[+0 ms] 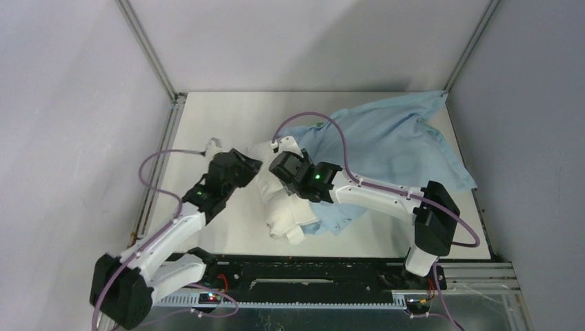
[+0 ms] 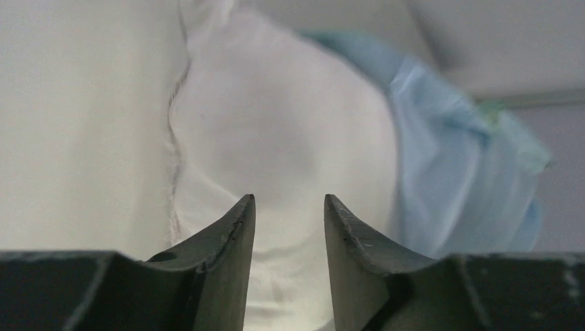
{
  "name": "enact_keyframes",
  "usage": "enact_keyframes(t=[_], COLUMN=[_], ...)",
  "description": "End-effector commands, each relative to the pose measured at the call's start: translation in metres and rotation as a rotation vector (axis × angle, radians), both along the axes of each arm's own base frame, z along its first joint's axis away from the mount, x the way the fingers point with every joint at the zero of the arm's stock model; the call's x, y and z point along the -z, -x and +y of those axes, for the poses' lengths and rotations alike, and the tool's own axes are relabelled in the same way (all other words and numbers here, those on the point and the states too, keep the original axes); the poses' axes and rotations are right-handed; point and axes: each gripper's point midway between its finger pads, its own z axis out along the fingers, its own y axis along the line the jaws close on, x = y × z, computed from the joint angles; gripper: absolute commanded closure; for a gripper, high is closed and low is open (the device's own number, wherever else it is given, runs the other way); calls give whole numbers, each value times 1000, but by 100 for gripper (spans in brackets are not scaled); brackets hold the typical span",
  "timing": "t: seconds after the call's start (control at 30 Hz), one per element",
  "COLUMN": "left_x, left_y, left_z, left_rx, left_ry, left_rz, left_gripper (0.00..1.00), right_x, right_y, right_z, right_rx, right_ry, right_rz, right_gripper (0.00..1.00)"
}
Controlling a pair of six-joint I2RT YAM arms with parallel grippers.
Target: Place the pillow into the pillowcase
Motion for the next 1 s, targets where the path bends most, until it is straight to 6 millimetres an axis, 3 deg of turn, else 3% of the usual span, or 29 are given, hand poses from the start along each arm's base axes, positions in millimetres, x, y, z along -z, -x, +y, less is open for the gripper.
enact_keyframes(t=[0.0,0.07,0.1,0.17,0.23,0.4,0.47,0.73,0.97], left_x=[-45,-48,-47,-41,-31,-6,-3,-18,-24], left_y=[-2,2,3,4,3,-2,-6,-17,-14], left_z=[42,56,62,69,70,48,35,-38,-84], left_rx=[-104,-126,-136,-137,-123,-34,18,311,451], left_ry=[26,6,-1,4,20,100,147,250,294], left_rz=[-117,-125,-125,-115,-98,-54,-59,-100,-127], left_gripper=[48,35,30,25,24,26,27,17,15], right_x=[14,1,-10,-35,-73,-164,-187,-239,-263], right_y=[-20,-24,-26,-28,-26,-22,-20,-14,-13], right_z=[-16,-20,-21,-24,-26,-44,-51,-74,-86], right_rx=[58,67,70,59,27,-32,-41,-44,-39], right_ry=[23,2,-20,-93,-231,-473,-508,-607,-653], right_rz=[21,21,19,26,33,-14,-40,-100,-129], right_gripper=[67,93,100,100,100,100,100,100,100])
